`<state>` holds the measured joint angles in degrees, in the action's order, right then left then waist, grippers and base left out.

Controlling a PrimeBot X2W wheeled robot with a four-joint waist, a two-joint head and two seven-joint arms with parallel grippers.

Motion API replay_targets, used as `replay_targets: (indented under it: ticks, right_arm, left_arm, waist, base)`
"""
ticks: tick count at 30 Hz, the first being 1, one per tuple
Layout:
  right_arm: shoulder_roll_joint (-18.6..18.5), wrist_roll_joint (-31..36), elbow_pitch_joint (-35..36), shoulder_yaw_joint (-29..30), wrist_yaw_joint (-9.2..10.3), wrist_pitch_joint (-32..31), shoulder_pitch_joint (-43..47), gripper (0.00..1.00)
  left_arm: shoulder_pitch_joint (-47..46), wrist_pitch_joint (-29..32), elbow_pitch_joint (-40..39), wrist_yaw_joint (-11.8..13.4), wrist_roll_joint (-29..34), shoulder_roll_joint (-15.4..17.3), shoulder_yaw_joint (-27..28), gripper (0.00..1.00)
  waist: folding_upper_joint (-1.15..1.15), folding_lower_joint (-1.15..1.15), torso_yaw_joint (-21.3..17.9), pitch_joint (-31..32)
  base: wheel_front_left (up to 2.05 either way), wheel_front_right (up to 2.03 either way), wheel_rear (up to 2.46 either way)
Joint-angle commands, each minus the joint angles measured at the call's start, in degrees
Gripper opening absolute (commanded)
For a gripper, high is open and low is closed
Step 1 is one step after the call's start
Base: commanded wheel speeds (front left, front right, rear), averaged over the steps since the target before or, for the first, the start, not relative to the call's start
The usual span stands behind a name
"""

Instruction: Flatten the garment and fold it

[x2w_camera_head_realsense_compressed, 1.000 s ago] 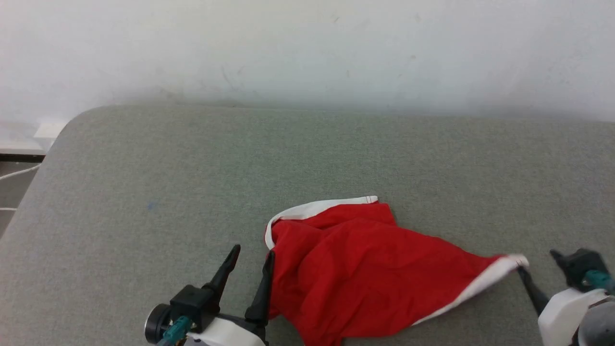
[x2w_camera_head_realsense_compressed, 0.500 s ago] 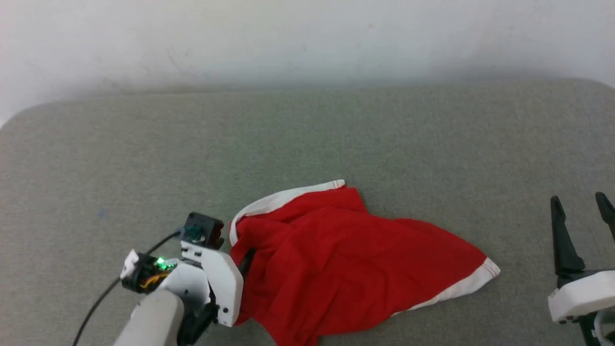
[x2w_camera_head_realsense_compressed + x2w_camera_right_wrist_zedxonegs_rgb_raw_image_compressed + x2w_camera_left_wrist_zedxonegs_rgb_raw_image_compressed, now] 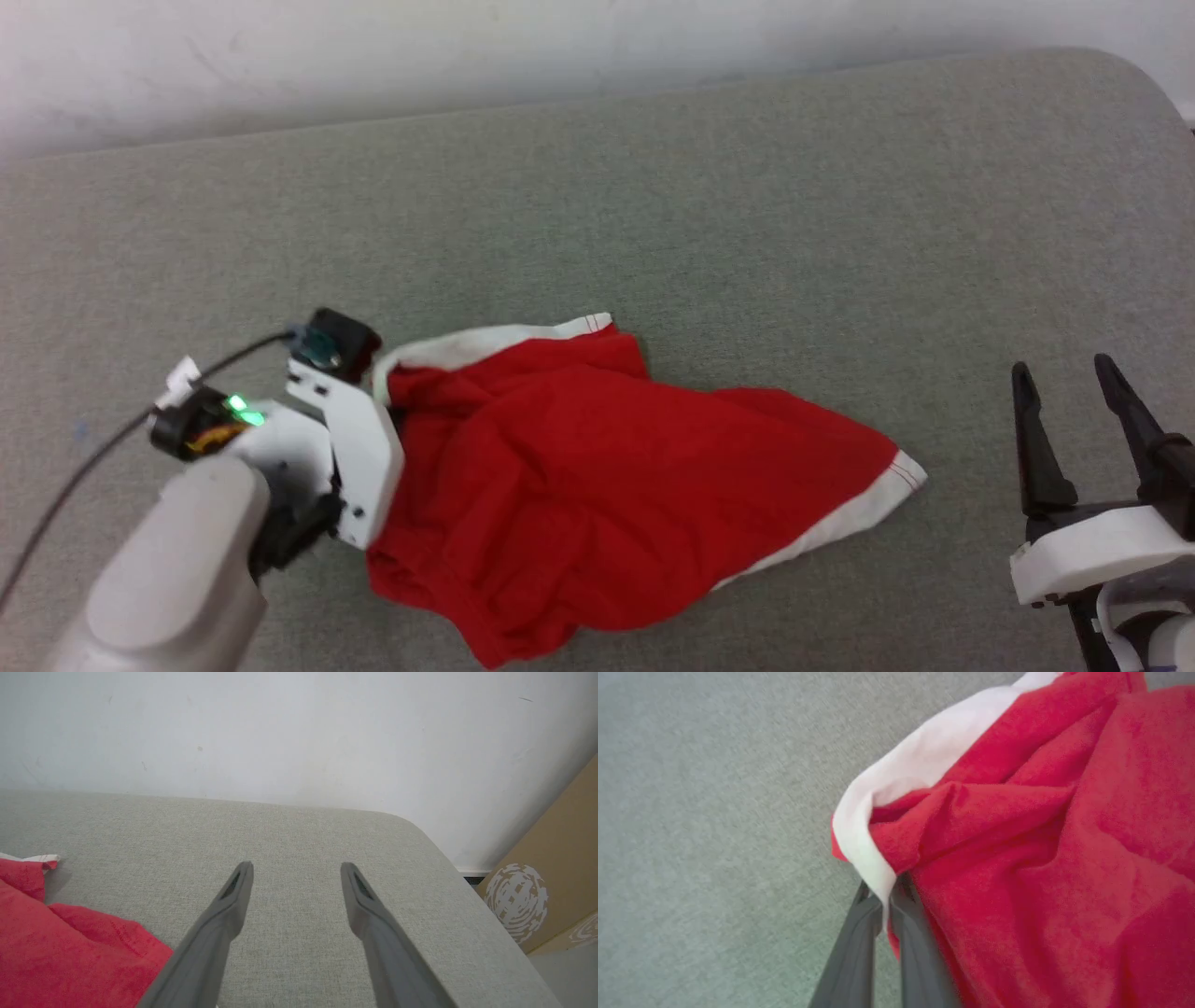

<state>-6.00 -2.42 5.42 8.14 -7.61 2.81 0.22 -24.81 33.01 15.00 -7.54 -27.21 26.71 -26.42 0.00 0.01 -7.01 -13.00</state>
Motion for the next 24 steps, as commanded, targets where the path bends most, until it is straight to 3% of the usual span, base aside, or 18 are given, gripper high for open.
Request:
replay_targets:
  ticks: [1,11,17,18,19,24]
  right_arm:
    - [0.24,0.51,-0.47,-0.21,0.12,0.47,-0.86,1.00]
    - [0.42,0.36,-1.47,-3.46,0.12,1.21,-2.91,1.00]
    - [1.21,0.27,-2.34,-5.98,0.12,2.06,-4.23,1.00]
    - [1.33,0.21,-2.67,-6.28,0.12,2.21,-4.33,1.00]
    - [1.44,0.21,-2.97,-6.59,0.12,2.34,-4.40,1.00]
    - [1.67,0.27,-4.45,-6.94,0.12,2.72,-4.42,1.00]
  left_arm:
    - [-1.92,-0.94,0.37,0.06,0.99,1.41,0.15,0.00]
    - [-15.46,-3.91,3.24,0.06,5.84,5.57,-3.73,0.00]
    - [-22.29,-9.65,10.03,0.06,7.05,5.72,-7.73,0.00]
    - [-22.62,-10.77,11.51,0.06,6.44,5.21,-8.61,0.32]
    - [-22.87,-11.73,13.23,0.06,5.93,4.70,-8.97,1.00]
    - [-23.47,-19.95,19.26,0.17,6.50,2.80,-10.29,1.00]
  waist:
    - [0.00,-0.01,-0.98,-0.48]
    - [0.00,-0.01,-3.03,-2.98]
    - [0.00,-0.01,-4.85,-5.19]
    - [0.00,-0.01,-4.97,-5.28]
    - [0.00,-0.01,-5.02,-5.33]
    - [0.00,-0.01,-4.05,-3.80]
  base:
    - [0.00,0.00,0.00]
    - [0.00,0.00,0.00]
    - [0.00,0.00,0.00]
    - [0.00,0.00,0.00]
    - [0.00,0.00,0.00]
    - [0.00,0.00,0.00]
